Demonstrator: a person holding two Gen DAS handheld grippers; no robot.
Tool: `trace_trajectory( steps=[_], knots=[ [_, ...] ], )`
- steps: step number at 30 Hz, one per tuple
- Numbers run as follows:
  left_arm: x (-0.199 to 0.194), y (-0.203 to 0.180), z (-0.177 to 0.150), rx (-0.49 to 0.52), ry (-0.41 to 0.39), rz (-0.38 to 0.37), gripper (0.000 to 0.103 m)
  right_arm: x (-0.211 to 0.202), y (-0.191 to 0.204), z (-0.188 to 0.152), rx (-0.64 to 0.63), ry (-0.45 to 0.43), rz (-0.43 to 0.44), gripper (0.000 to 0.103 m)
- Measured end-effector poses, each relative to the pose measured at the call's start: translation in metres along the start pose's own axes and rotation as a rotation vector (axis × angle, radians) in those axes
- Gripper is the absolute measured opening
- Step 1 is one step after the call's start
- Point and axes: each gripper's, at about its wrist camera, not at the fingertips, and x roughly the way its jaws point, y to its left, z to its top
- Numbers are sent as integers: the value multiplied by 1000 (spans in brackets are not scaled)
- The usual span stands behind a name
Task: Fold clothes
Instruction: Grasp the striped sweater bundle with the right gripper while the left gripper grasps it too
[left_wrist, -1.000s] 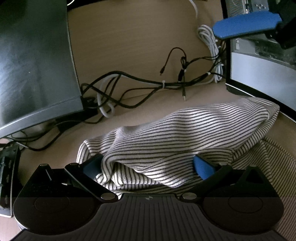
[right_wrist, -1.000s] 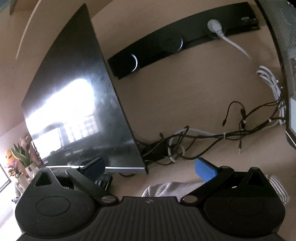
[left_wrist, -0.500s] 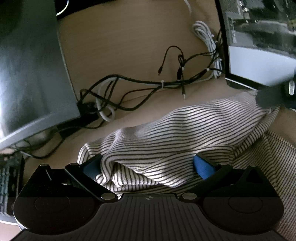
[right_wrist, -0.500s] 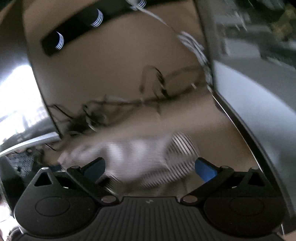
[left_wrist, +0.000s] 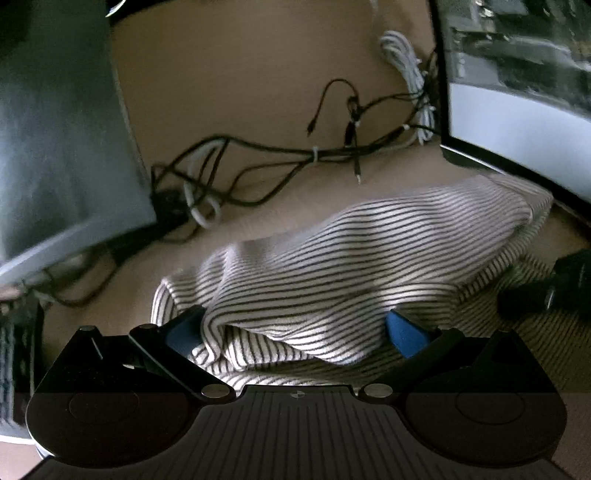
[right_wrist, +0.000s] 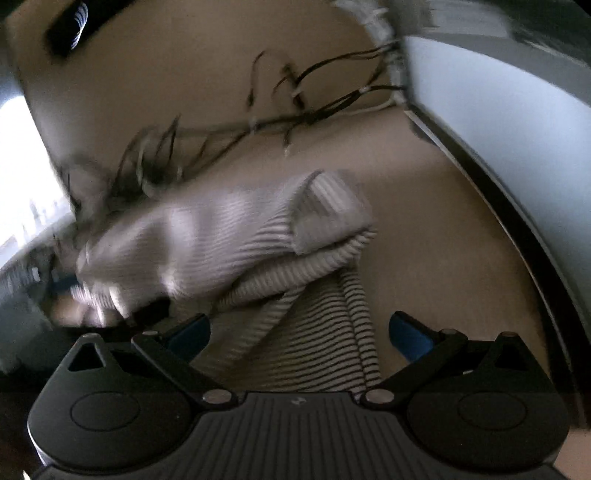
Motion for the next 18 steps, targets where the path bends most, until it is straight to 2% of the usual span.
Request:
trace_trajectory(
  steps=[2,4,6,8,9,10,12,14,15,16,18],
  knots=[
    [1,-4,2,37,41,14,103,3,9,2,-107,56,16,103],
    [-2,-8,0,82,58,18,103,-8,11,7,-101,50,43,102],
    [-8,2,-3,25,61,-26,103,-37,23,16,-190,-70,79,102],
    [-15,13,-6,-46,55,-80,103,-58,42,30,-332,-180,89,85],
    [-18,18,-7,-69,52,-103,103,-59,51,40,-381,-196,100,71],
    [-20,23,-9,-85,54,-114,103,-51,58,53,-394,-195,117,64],
    [-20,32,-15,-126,94,-116,103,-28,70,76,-395,-172,153,64],
    [-17,45,-27,-202,139,-145,103,8,79,94,-387,-103,199,64],
    [-21,48,-30,-205,126,-146,103,24,82,98,-400,-69,218,67],
    [-25,50,-32,-210,129,-148,103,38,84,98,-416,-36,218,77],
    [-36,56,-34,-251,122,-179,103,66,86,98,-449,30,215,83]
  ],
)
